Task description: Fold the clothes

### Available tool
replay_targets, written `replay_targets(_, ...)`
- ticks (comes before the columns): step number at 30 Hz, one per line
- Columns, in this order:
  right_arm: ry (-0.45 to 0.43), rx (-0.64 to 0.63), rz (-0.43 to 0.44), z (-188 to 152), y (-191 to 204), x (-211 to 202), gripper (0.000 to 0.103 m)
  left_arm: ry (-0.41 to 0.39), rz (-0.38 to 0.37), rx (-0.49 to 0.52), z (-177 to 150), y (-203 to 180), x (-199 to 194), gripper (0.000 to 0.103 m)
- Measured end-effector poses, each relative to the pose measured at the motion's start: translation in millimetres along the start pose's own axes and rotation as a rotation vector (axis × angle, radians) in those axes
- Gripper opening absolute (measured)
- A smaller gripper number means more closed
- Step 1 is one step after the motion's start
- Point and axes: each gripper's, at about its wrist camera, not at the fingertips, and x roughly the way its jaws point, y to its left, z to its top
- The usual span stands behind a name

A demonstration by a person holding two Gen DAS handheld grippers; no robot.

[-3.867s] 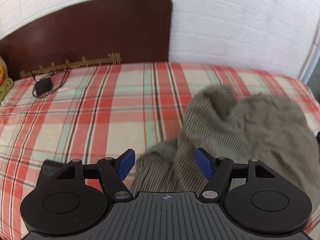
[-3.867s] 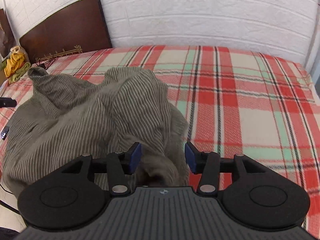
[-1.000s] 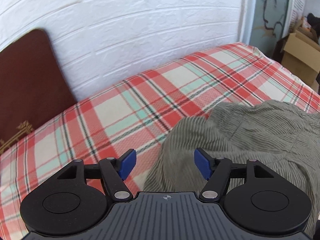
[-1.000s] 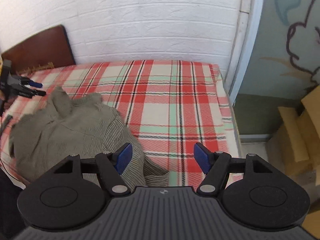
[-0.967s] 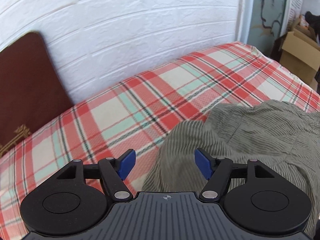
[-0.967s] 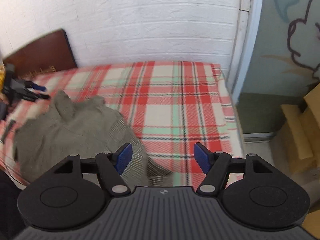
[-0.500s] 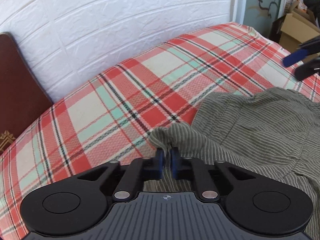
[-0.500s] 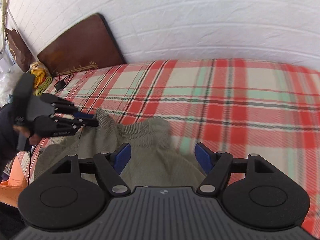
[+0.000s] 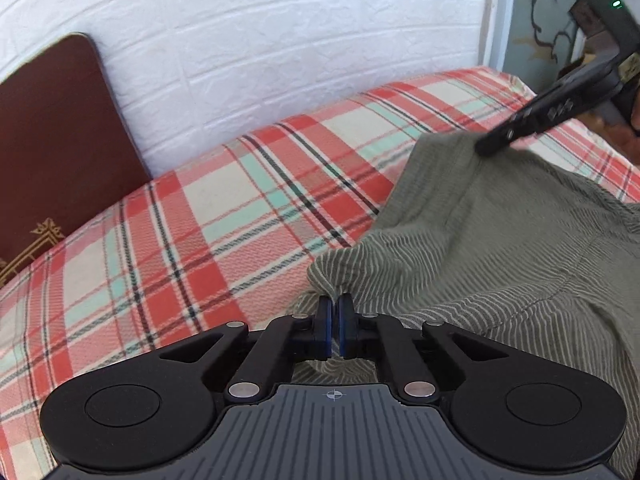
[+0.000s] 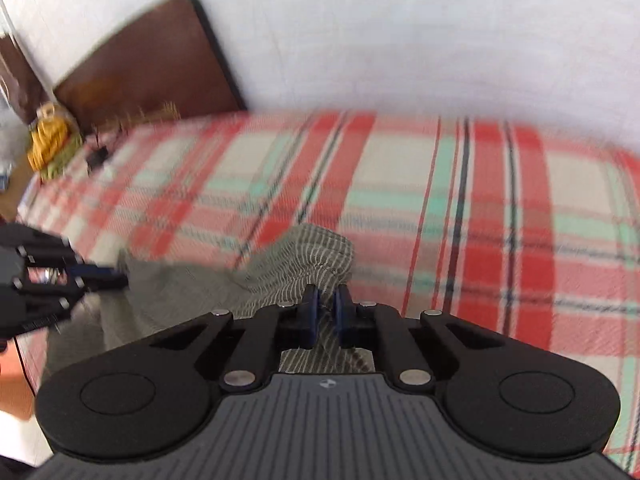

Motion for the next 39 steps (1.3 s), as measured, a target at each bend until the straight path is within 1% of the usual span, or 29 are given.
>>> replay_targets(1,-0.043,-0.006,0.01,4,4,-14,0.009,-0.014,-0.003,-0.015,-1,2,-7,0.0)
replay_targets(3,-0.09,-0.013,0.039,1,12,-35,0.009,-0.032,-0.016,-0.036,-6,4,-19,0.0)
replay_targets(5,-0.127,-0.023,0.064,-4,20,-55,0.009,-0.021,-0.031,-0.04,-18,2,-27,0.0)
replay_targets(9,-0.055,-0.077,0.071,-48,38,-62,0.009,0.07,-0.048,-0.021,-52,-9,-31,0.0)
replay_targets(10,-0.03,-0.085,0.066,-61,42,-60,0.009,0.094,-0.05,-0.014,-62,-11,-31,0.003)
replay_targets(11,-0.004,-0.092,0.061,-75,45,-57,0.009,0.107,-0.047,-0.009,-70,-13,-33,0.015)
replay_targets(12,0.018,-0.097,0.056,-87,49,-55,0.009,0.114,-0.04,-0.006,-76,-14,-36,0.021)
replay_targets(13,0.027,-0.095,0.054,-96,51,-55,0.009,0.109,-0.036,-0.008,-80,-14,-42,0.025)
replay_targets(14,0.034,-0.093,0.052,-103,52,-56,0.009,0.089,-0.039,-0.009,-78,-14,-50,0.025)
replay_targets(16,0.018,-0.093,0.05,-107,56,-64,0.009,0.037,-0.051,-0.006,-70,-17,-65,0.03)
replay_targets(17,0.005,-0.094,0.048,-107,58,-67,0.009,0.011,-0.057,-0.004,-66,-18,-73,0.043)
replay_targets(18,-0.007,-0.095,0.05,-105,59,-71,0.009,-0.015,-0.063,-0.002,-62,-19,-80,0.061)
replay_targets(19,-0.02,-0.096,0.053,-103,61,-74,0.009,-0.042,-0.07,0.009,-57,-22,-85,0.069)
replay_targets(20,-0.031,-0.1,0.054,-103,63,-77,0.009,-0.068,-0.078,0.027,-51,-27,-87,0.079)
replay_targets(21,-0.042,-0.105,0.056,-102,65,-80,0.009,-0.093,-0.086,0.046,-44,-33,-88,0.083)
replay_targets(24,-0.051,-0.119,0.06,-105,72,-83,0.009,-0.149,-0.103,0.126,-22,-49,-80,0.084)
replay_targets(27,-0.047,-0.142,0.051,-111,78,-85,0.009,-0.153,-0.142,0.161,-1,-54,-63,0.086)
replay_targets(30,-0.051,-0.135,0.059,-114,77,-88,0.009,-0.114,-0.215,0.176,16,-52,-42,0.087)
replay_targets(33,-0.057,-0.124,0.063,-118,75,-90,0.009,-0.065,-0.268,0.182,28,-51,-19,0.087)
replay_targets(37,-0.051,-0.116,0.069,-124,74,-94,0.009,-0.016,-0.28,0.201,35,-50,6,0.088)
replay_targets(39,-0.049,-0.114,0.072,-126,73,-95,0.009,0.005,-0.274,0.19,36,-46,17,0.088)
